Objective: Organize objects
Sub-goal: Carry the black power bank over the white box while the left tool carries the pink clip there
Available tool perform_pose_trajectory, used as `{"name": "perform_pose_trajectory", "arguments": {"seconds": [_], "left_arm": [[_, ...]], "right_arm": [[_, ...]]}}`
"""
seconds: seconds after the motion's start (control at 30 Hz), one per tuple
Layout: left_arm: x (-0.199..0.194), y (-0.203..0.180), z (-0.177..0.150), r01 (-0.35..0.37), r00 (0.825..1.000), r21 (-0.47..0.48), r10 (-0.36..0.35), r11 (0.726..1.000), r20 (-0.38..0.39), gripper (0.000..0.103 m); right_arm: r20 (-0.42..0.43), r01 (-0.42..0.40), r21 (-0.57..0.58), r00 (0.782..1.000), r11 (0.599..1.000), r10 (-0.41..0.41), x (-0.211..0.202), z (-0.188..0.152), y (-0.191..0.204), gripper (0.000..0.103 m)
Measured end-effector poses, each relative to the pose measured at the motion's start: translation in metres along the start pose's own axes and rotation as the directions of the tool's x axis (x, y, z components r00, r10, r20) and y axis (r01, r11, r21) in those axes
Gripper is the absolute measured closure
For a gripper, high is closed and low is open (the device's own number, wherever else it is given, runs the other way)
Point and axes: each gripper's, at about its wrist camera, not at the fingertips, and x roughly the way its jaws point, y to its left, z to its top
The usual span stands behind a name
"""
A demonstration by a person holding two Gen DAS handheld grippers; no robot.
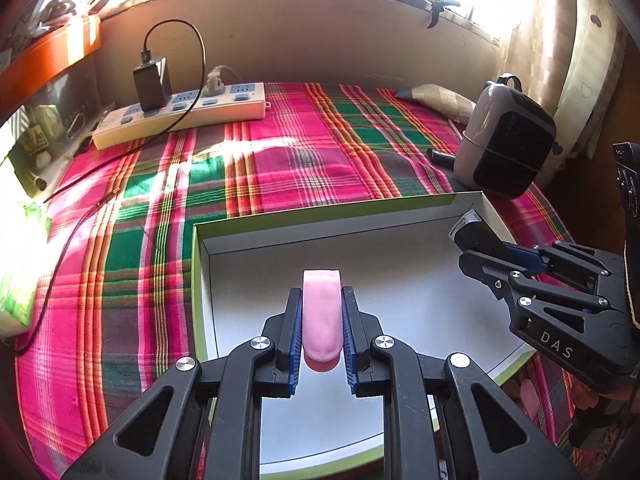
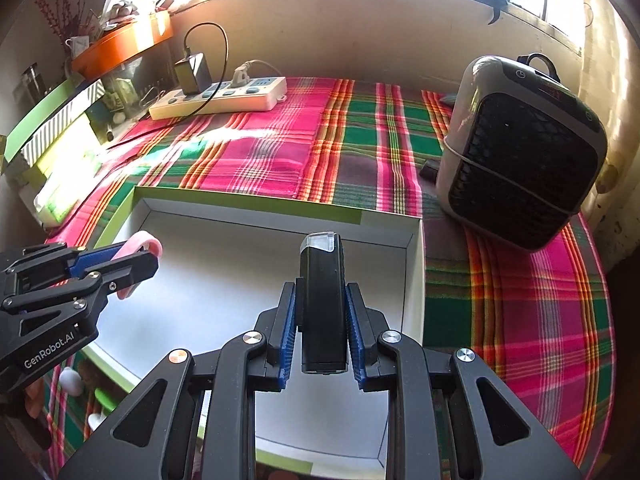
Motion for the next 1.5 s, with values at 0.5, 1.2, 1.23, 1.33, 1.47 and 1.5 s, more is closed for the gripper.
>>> {"name": "perform_pose_trajectory", "arguments": {"seconds": [0.5,1.2,1.23,1.33,1.47,1.5], "left_arm": [[0.027,0.006,0.013,-0.027,0.999,-0.008,0.027,1.0,-0.041,0.087],[0.035,0.002,0.018,-0.043,0.998,0.016,0.044,0.999,-0.044,0.087],[0.035,0.002,0.018,-0.043,0.998,0.016,0.043,0.999,-0.043,0.087],[0.035,0.002,0.018,-0.041,0.998,0.017,0.042,0.999,-0.044,0.087],[0.035,0.002,0.018,-0.044,0.998,0.017,0.044,0.999,-0.044,0.086],[0.035,0.002,0.018,-0.043,0.998,0.018,0.044,0.999,-0.044,0.086]], "right_arm": [[-0.037,0.007,0.001,0.999,1.0,-0.007,0.023,0.009,-0.004,0.079],[-0.037,0.021,0.003,0.999,1.0,-0.021,0.03,0.012,-0.004,0.079],[-0.037,0.022,0.003,0.999,1.0,-0.022,0.03,0.012,-0.004,0.079],[-0.038,0.022,0.006,0.999,1.0,-0.021,0.03,0.012,-0.004,0.079],[-0.038,0.022,0.008,0.999,1.0,-0.021,0.03,0.012,-0.005,0.079],[-0.038,0.022,0.011,0.999,1.0,-0.021,0.03,0.012,-0.005,0.079]]}}
